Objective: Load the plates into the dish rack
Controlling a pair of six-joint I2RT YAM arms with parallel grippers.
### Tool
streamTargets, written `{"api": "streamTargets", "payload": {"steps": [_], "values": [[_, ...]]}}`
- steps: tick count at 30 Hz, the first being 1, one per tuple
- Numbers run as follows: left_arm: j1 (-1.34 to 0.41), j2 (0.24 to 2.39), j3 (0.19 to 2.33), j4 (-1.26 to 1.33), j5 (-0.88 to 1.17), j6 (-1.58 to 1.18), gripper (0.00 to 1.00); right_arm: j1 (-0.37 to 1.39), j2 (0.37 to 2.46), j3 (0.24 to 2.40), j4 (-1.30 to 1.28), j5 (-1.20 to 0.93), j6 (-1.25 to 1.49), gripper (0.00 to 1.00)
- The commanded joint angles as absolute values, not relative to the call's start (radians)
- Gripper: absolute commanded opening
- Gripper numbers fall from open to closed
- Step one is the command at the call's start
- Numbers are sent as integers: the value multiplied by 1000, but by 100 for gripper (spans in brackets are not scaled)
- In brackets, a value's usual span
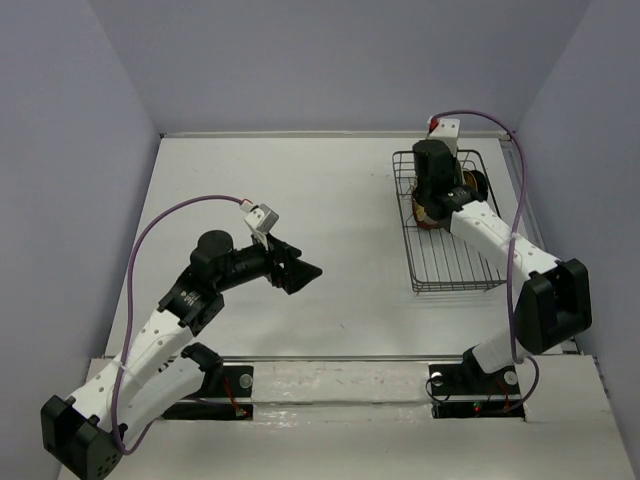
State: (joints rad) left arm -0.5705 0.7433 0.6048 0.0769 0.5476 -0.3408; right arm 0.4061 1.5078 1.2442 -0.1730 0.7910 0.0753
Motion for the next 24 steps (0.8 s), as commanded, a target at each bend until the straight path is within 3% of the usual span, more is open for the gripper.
{"api": "streamTargets", "payload": {"steps": [1, 11, 24], "values": [[-575, 741, 649, 100, 555, -327, 99, 403, 1528, 1223, -48, 799, 104, 7], [-575, 741, 647, 100, 552, -330, 99, 403, 1540, 1149, -12, 795, 146, 7], [-563, 753, 644, 103, 546, -334, 99, 403, 1542, 988, 241, 887, 285, 7]]}}
